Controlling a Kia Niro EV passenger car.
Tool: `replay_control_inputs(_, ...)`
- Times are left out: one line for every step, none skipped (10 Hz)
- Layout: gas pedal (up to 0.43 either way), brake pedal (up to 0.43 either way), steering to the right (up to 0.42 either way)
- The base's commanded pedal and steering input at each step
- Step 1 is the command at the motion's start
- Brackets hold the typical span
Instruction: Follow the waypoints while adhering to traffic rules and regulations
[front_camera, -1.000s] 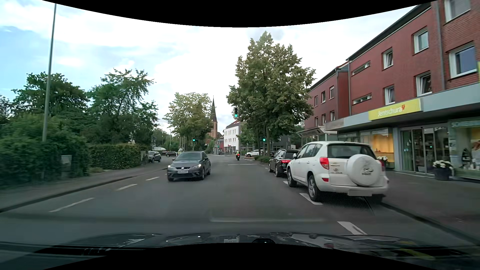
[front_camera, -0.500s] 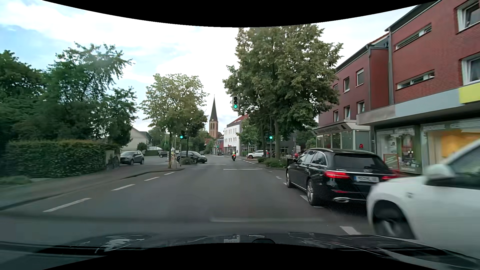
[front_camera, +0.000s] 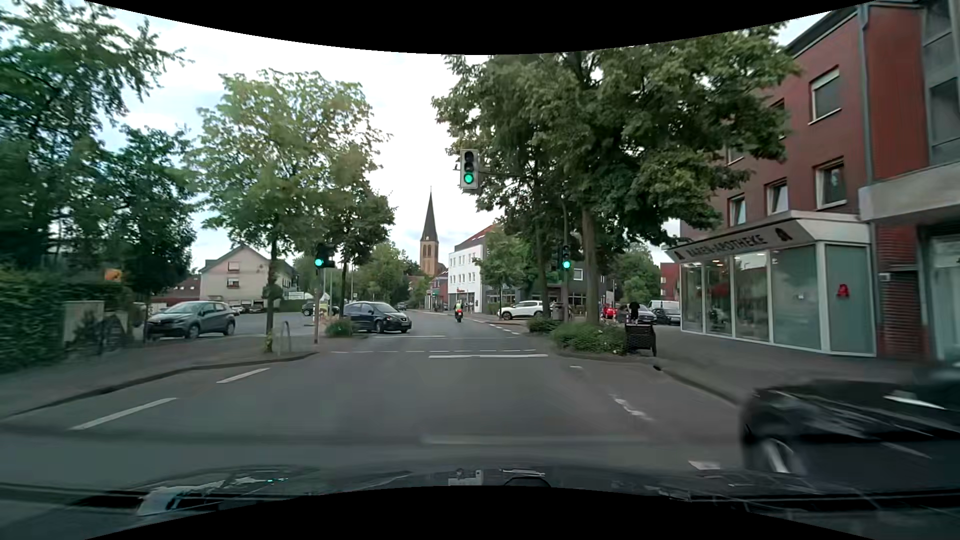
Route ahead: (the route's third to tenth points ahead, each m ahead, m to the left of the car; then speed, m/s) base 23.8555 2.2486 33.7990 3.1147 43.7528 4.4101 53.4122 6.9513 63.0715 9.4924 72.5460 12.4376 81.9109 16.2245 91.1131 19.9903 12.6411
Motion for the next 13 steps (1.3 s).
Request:
replay_control_inputs(0.177,0.000,-0.009)
replay_control_inputs(0.177,0.000,-0.010)
replay_control_inputs(0.177,0.000,-0.010)
replay_control_inputs(0.177,0.000,-0.012)
replay_control_inputs(0.177,0.000,-0.016)
replay_control_inputs(0.177,0.000,-0.021)
replay_control_inputs(0.177,0.000,-0.023)
replay_control_inputs(0.177,0.000,-0.023)
replay_control_inputs(0.177,0.000,-0.023)
replay_control_inputs(0.169,0.000,-0.023)
replay_control_inputs(0.169,0.000,-0.024)
replay_control_inputs(0.169,0.000,-0.025)
replay_control_inputs(0.169,0.000,-0.027)
